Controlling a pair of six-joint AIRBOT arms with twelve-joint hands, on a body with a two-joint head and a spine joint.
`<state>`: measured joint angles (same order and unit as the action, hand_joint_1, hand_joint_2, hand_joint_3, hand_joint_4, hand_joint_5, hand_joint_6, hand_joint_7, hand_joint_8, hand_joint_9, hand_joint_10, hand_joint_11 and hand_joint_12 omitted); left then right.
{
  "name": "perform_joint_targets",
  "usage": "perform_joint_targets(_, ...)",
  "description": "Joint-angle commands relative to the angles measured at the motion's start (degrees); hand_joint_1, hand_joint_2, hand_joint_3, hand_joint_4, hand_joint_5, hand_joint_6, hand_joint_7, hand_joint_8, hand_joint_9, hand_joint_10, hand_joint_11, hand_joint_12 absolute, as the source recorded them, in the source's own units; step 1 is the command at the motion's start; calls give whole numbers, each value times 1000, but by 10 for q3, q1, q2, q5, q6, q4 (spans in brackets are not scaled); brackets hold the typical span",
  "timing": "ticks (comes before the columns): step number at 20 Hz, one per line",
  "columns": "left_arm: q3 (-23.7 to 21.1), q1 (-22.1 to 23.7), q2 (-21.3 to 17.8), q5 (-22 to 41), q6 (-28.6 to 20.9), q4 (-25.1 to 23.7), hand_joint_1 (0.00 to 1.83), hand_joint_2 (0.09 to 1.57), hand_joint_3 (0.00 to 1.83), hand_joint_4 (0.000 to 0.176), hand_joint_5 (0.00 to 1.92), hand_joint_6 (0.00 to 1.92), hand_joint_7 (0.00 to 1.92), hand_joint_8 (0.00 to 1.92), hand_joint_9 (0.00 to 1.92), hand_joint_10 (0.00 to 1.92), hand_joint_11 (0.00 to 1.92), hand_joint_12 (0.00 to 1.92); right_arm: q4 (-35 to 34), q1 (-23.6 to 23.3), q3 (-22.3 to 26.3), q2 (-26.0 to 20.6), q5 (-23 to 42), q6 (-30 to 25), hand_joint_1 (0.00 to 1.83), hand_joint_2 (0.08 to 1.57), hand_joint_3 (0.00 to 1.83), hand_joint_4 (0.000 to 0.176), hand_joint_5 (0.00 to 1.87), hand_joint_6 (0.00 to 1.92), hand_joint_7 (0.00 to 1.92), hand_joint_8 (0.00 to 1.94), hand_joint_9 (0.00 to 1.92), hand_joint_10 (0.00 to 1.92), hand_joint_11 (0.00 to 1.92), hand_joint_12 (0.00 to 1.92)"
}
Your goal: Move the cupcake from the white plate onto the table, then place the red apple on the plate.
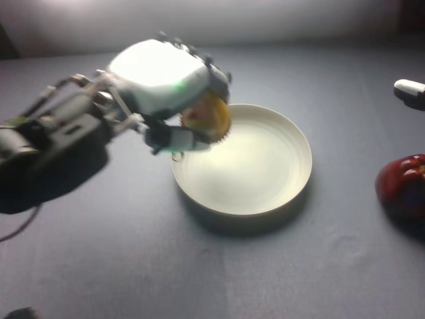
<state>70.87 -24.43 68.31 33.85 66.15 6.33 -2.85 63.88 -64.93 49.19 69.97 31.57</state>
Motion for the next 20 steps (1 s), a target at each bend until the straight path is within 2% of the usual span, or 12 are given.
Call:
perform_joint_targets(1, -12, -7, -29, 101, 2, -4, 1260, 1124, 0, 0, 1049, 645, 930, 1281, 953, 824, 700, 1376, -16, -2, -1, -1, 69, -6, 861, 1211, 0, 66, 20, 6, 265, 11, 269, 6, 187, 74)
perform_joint_targets(2, -32, -24, -56, 121, 1, -2, 1256, 1123, 0, 0, 1058, 644, 928, 1272, 987, 661, 726, 1281, -16, -2, 0, -1, 69, -7, 858, 1209, 0, 75, 26, 7, 246, 2, 268, 5, 180, 70)
perform_joint_targets(3, -42, -36, -70, 130, 1, 0, 1257, 1128, 0, 0, 1038, 660, 926, 1289, 954, 802, 701, 1452, -17, -1, 0, -1, 69, -8, 864, 1215, 2, 69, 26, 5, 214, 0, 262, 2, 175, 67)
perform_joint_targets(5, -64, -73, -100, 150, 1, 13, 1247, 1111, 0, 0, 1043, 698, 975, 1172, 959, 677, 665, 1366, -21, 2, 1, -1, 69, -9, 868, 1225, 6, 74, 24, 4, 236, 12, 259, 2, 168, 62)
perform_joint_targets(7, -80, -111, -120, 166, 1, 31, 1258, 1114, 1, 0, 1058, 631, 954, 1240, 1007, 526, 696, 1207, -23, 5, 1, -1, 69, -11, 877, 1226, 4, 57, 31, 5, 230, 4, 263, 3, 169, 61)
perform_joint_targets(8, -89, -132, -130, 174, 1, 44, 1351, 1120, 1, 0, 1032, 617, 922, 1202, 916, 1138, 680, 1180, -23, 5, 2, -1, 69, -11, 866, 1225, 2, 60, 31, 3, 203, 0, 263, 2, 174, 62)
perform_joint_targets(10, -99, -155, -140, 184, 1, 58, 1350, 1179, 1, 0, 915, 1003, 825, 1236, 698, 1453, 403, 1398, -23, 5, 2, -1, 69, -12, 851, 1225, 2, 56, 42, 6, 207, 4, 252, 0, 167, 57)
perform_joint_targets(11, -103, -165, -143, 188, 1, 65, 1238, 1161, 0, 0, 974, 933, 830, 1267, 651, 1014, 326, 1467, -23, 5, 2, -1, 69, -12, 840, 1230, 4, 56, 39, 3, 222, 8, 256, 2, 173, 57)
perform_joint_targets(12, -105, -179, -143, 192, 1, 74, 1352, 1124, 0, 0, 1023, 691, 900, 1192, 860, 1190, 691, 1241, -23, 5, 2, -1, 69, -14, 820, 1228, 2, 78, 45, 4, 225, 6, 263, 4, 167, 52)
perform_joint_targets(17, -108, -210, -147, 190, 1, 94, 1396, 1068, 1, 0, 1058, 534, 1035, 904, 1081, 1136, 935, 1122, -23, 9, 4, -1, 69, -17, 854, 1225, 0, 69, 73, 8, 235, 2, 276, 3, 192, 57)
perform_joint_targets(19, -108, -217, -146, 188, 4, 103, 1243, 1107, 2, 0, 1016, 772, 972, 1137, 961, 562, 718, 1191, -24, 10, 4, -1, 69, -17, 840, 1221, 0, 69, 74, 6, 251, 7, 281, 4, 195, 56)
perform_joint_targets(20, -108, -222, -145, 188, 4, 109, 1282, 993, 0, 0, 891, 288, 851, 485, 970, 505, 715, 1235, -24, 10, 4, -1, 69, -17, 840, 1226, 1, 67, 74, 6, 256, 8, 283, 5, 198, 57)
